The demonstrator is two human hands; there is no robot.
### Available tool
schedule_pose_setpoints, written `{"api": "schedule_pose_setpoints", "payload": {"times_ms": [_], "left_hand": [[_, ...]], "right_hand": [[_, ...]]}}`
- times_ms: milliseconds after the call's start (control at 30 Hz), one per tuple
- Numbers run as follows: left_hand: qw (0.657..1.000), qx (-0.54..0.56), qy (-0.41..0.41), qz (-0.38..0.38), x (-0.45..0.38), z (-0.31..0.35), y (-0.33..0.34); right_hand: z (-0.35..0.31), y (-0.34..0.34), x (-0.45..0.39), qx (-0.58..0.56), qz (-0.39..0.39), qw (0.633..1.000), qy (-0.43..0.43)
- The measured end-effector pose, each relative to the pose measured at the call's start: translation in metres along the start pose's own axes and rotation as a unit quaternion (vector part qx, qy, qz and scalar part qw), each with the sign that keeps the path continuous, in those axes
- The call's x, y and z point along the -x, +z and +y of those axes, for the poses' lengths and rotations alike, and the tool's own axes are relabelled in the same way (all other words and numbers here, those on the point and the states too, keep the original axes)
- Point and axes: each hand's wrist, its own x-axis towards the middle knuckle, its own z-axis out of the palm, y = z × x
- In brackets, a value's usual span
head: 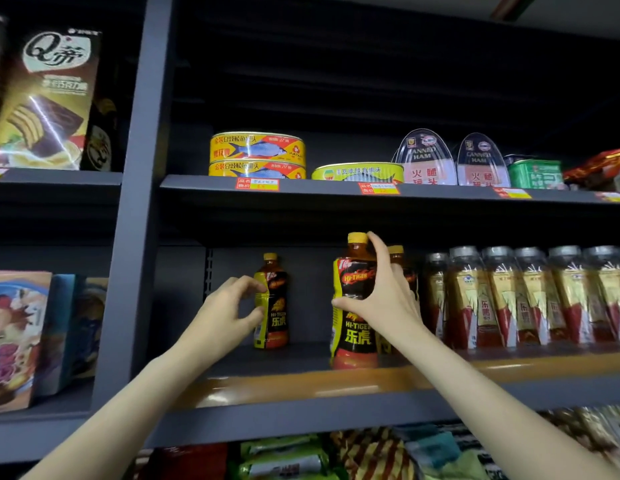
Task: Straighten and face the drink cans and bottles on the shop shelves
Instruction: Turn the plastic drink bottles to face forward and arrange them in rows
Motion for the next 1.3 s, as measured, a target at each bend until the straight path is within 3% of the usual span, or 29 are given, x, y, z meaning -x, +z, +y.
{"api": "schedule_pose_setpoints", "payload": {"times_ms": [233,433,667,933,1067,1167,1300], "left_hand": [[0.998,-0.061,0.003,-0.016,-0.006,-0.006,0.002],[0.996,-0.078,0.001,-0.045,-0.031,0.001,0.013],[0.992,-0.109,-0.013,-0.07,-0.033,-0.011,0.039],[0.997,-0.044,-0.058,0.012,-0.034,-0.029,0.033],[0.991,-0.088,-0.098,0.038,-0.036,-0.035,0.034],[0.985,-0.121,-0.11,0.045,-0.036,-0.038,0.033],[0.976,-0.138,-0.154,0.066,-0.034,-0.044,0.029]], "right_hand": [[0.006,-0.013,-0.025,0.206,-0.11,0.972,0.01],[0.013,-0.038,-0.048,0.185,-0.198,0.959,-0.076],[0.029,-0.008,-0.061,0.293,-0.15,0.94,-0.086],[0.042,0.012,-0.073,0.349,-0.129,0.924,-0.094],[0.024,0.031,-0.08,0.27,-0.084,0.942,-0.181],[-0.004,0.066,-0.095,0.148,-0.177,0.961,-0.154],[-0.031,0.12,-0.126,0.07,-0.278,0.956,-0.071]]}}
